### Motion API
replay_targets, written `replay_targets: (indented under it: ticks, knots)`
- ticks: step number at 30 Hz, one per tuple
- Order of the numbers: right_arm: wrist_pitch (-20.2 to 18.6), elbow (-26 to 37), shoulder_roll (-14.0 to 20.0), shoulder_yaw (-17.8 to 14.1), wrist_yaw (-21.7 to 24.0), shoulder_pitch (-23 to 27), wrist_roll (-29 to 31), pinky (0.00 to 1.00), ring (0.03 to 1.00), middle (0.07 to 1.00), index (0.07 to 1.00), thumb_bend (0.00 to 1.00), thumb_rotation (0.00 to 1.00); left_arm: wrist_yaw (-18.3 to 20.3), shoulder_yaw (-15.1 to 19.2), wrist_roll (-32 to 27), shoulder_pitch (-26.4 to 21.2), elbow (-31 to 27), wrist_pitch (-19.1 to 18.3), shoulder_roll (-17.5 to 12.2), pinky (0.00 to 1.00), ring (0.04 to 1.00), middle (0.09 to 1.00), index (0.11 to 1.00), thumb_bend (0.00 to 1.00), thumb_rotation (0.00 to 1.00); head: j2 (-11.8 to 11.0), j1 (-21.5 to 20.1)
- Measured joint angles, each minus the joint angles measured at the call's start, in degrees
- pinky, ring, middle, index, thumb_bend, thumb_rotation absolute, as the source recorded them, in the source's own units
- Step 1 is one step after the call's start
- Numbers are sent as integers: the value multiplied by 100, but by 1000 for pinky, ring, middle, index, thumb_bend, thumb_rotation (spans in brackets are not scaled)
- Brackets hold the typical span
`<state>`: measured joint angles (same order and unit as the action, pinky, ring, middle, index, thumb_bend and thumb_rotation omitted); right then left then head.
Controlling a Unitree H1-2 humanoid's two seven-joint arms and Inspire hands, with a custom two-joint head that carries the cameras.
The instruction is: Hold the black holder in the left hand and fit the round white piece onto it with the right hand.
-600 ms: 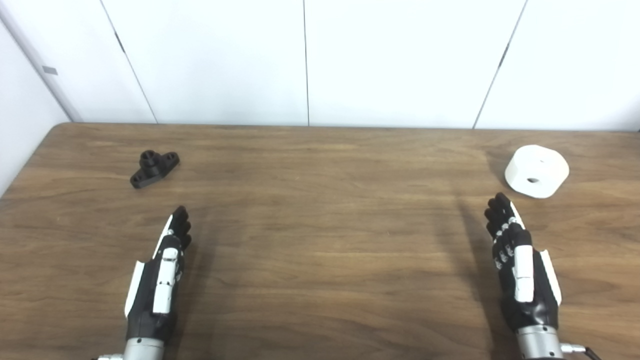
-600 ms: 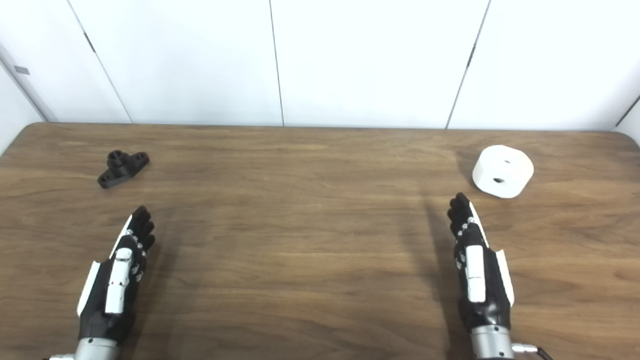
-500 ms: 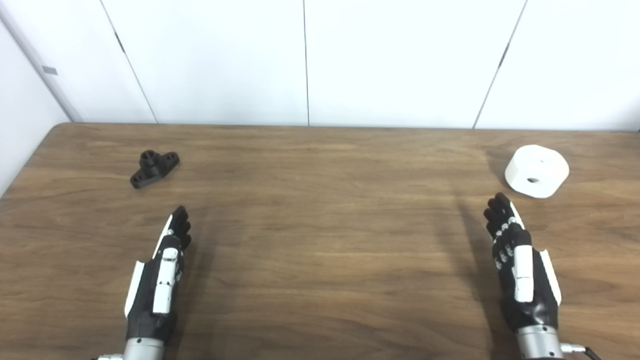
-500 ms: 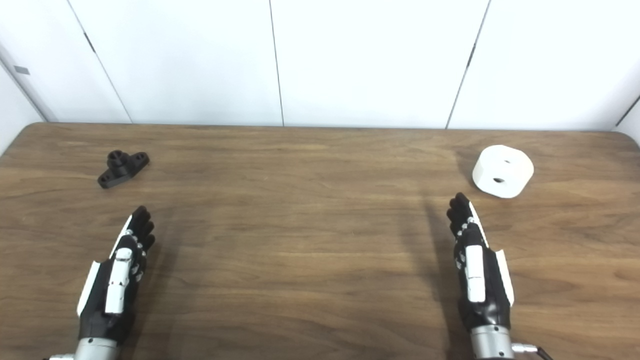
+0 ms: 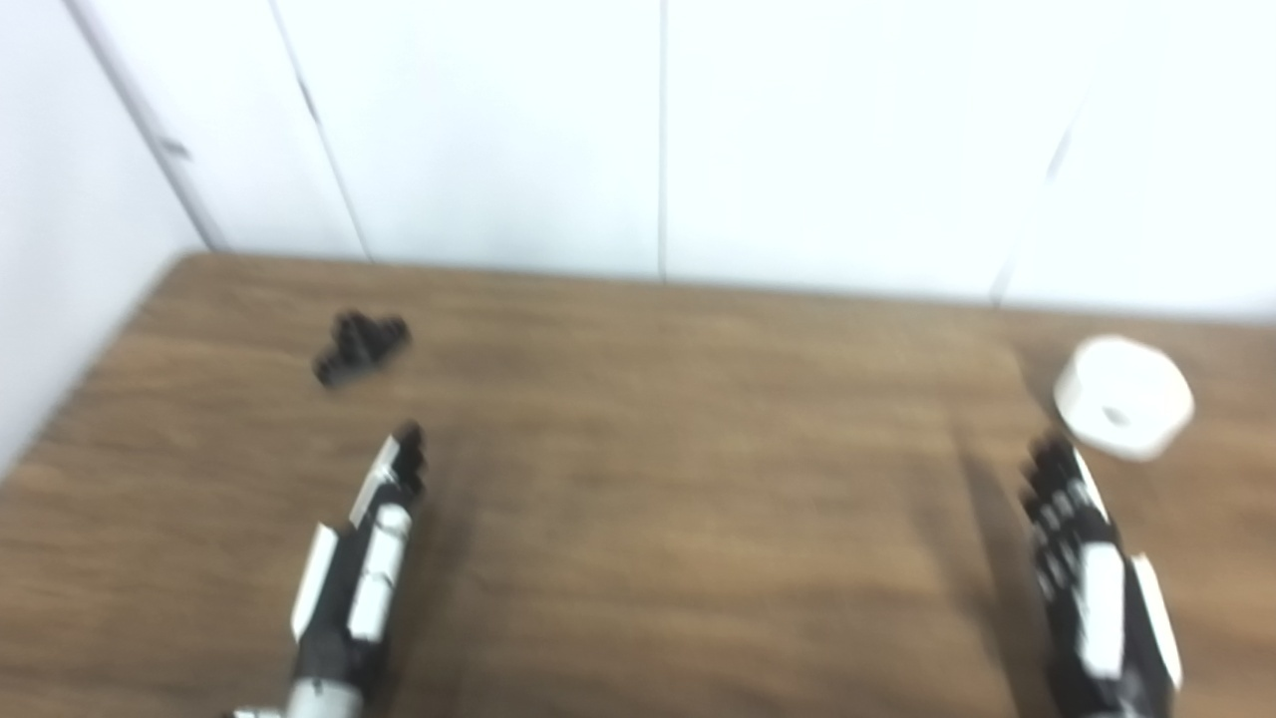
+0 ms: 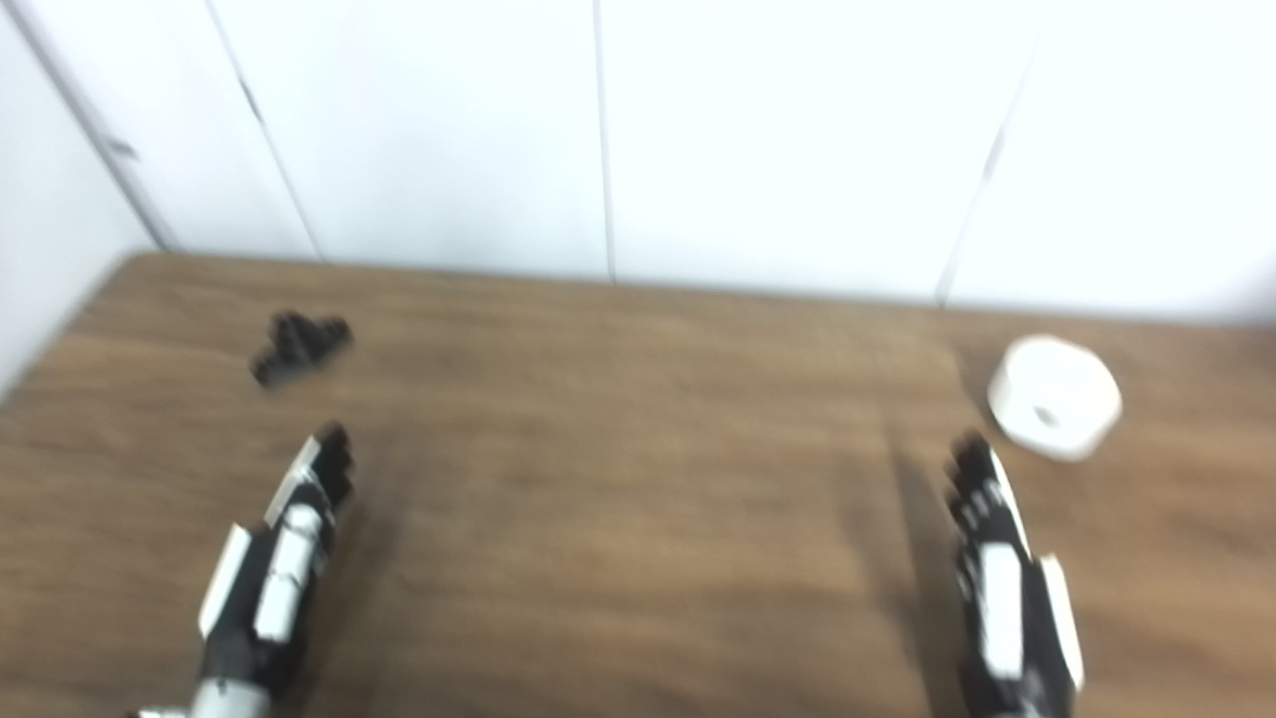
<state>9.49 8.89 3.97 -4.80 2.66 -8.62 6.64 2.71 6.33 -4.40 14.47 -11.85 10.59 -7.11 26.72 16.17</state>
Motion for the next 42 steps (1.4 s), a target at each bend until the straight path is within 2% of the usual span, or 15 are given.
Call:
replay_targets:
  ticks: [2, 5, 12, 16, 20, 26, 29, 30, 33, 34, 36, 39, 42]
  knots:
    - [29, -66, 57, -3, 34, 46, 38, 1000, 1000, 986, 978, 610, 1000, -19, -25, 47, -7, 32, 98, -1, 1000, 1000, 999, 981, 325, 956, -158, 158]
    - [54, -149, 127, -28, 54, 119, 68, 1000, 1000, 984, 979, 623, 1000, -28, -50, 111, -24, 92, 206, -6, 1000, 1000, 999, 982, 324, 960, -263, 281]
    - [130, -172, 164, -25, 94, 131, 66, 1000, 1000, 993, 987, 661, 1000, -54, -65, 122, -34, 129, 350, -6, 1000, 997, 993, 977, 350, 925, -422, 422]
    - [206, -204, 158, -64, 107, 154, 66, 1000, 996, 956, 937, 624, 1000, -62, -68, 125, -38, 138, 385, -8, 1000, 996, 994, 977, 348, 910, -431, 422]
    - [229, -238, 135, -124, 4, 174, 47, 1000, 999, 953, 929, 597, 1000, -70, -77, 138, -40, 139, 398, -6, 1000, 1000, 996, 975, 348, 926, -413, 378]
    - [235, -252, 137, -124, -27, 180, -9, 1000, 963, 921, 903, 605, 1000, -172, -80, 160, -40, 139, 391, -1, 1000, 990, 985, 966, 367, 912, -404, 325]
    - [234, -245, 137, -124, -39, 178, -8, 1000, 960, 919, 899, 609, 1000, -236, -79, 158, -37, 129, 326, -1, 1000, 988, 984, 965, 396, 869, -404, 317]
    - [234, -243, 137, -124, -39, 176, -6, 1000, 957, 917, 897, 608, 1000, -245, -79, 163, -36, 126, 308, -2, 1000, 987, 986, 969, 403, 845, -404, 317]
    - [235, -239, 136, -124, -39, 173, -5, 1000, 950, 908, 887, 606, 1000, -255, -79, 225, -35, 114, 304, -7, 995, 989, 988, 975, 436, 634, -378, 308]
    - [235, -236, 136, -124, -40, 173, -5, 1000, 951, 909, 888, 603, 1000, -272, -78, 267, -34, 105, 303, -9, 998, 989, 981, 972, 465, 523, -361, 299]
    - [235, -228, 136, -122, -42, 173, -17, 1000, 948, 910, 887, 609, 1000, -321, -70, 384, -34, 71, 304, -8, 1000, 991, 975, 960, 531, 403, -361, 273]
    - [235, -224, 134, -117, -57, 171, -66, 1000, 940, 909, 884, 642, 1000, -495, -17, 564, -60, 11, 303, -10, 999, 970, 953, 951, 665, 352, -361, 255]
    - [235, -222, 133, -116, -59, 169, -82, 999, 936, 906, 885, 651, 1000, -627, 38, 800, -121, -6, 179, -23, 950, 956, 955, 950, 716, 294, -361, 237]
